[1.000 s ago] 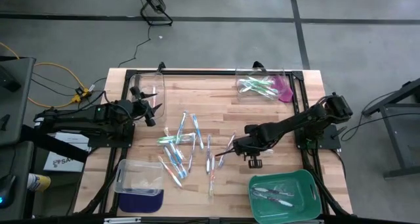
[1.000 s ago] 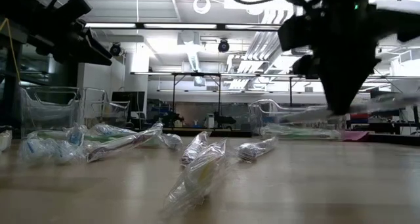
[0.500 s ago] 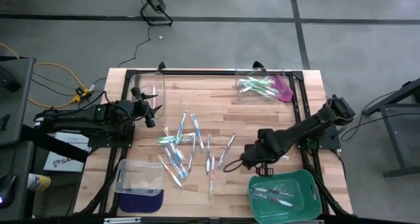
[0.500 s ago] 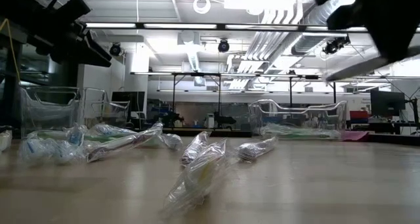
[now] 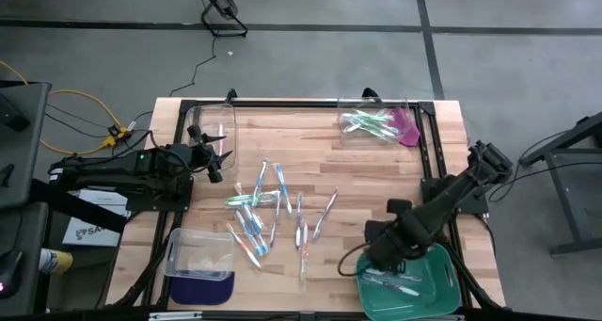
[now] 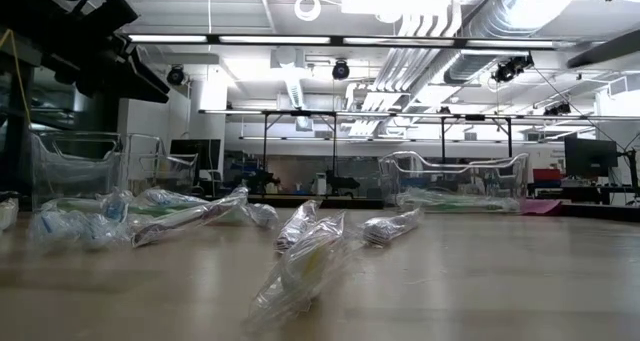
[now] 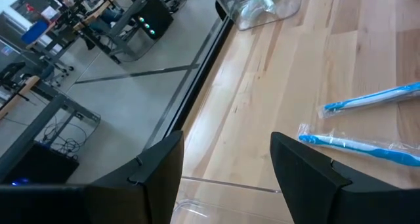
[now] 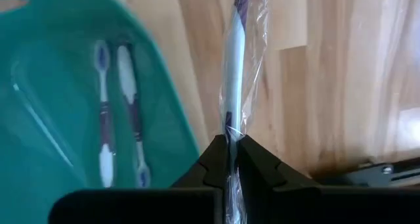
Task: Pick & Place Toothbrushes
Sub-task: Put the violet toothbrush into the green bin
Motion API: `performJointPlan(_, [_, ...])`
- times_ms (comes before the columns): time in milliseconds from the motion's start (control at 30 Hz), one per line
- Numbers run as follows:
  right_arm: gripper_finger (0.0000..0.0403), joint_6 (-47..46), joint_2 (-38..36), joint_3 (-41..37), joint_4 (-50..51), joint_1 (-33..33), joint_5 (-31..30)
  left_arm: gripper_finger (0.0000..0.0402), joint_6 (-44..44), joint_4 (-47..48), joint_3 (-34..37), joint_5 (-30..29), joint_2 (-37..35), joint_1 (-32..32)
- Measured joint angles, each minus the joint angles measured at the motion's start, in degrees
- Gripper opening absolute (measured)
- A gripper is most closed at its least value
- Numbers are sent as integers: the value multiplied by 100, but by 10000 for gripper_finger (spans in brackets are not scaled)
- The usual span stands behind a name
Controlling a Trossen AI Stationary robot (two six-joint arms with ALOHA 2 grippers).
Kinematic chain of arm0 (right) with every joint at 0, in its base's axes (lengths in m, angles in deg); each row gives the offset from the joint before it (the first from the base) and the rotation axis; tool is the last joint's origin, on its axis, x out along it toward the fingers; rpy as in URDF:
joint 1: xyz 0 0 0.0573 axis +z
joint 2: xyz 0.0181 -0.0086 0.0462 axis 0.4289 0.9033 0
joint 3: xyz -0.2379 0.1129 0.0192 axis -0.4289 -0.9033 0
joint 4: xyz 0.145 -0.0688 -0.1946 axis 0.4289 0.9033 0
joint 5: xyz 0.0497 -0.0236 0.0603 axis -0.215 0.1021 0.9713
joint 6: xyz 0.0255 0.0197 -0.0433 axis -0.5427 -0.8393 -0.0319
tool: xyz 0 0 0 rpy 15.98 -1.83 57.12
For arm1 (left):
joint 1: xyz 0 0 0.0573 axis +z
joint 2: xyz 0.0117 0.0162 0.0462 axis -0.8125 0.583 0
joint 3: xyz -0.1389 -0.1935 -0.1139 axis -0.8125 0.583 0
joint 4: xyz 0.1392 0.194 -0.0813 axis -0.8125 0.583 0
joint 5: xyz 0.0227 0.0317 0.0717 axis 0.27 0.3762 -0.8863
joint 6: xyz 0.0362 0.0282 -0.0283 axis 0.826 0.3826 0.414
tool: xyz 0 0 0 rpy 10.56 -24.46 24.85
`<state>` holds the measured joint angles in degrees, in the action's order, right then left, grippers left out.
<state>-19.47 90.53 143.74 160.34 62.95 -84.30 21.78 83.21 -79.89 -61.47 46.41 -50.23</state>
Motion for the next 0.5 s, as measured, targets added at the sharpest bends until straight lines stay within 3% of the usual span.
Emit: performJointPlan(500, [16,-215,0,0,-1007,868,-256,221,-155,140,0,90,1,-1])
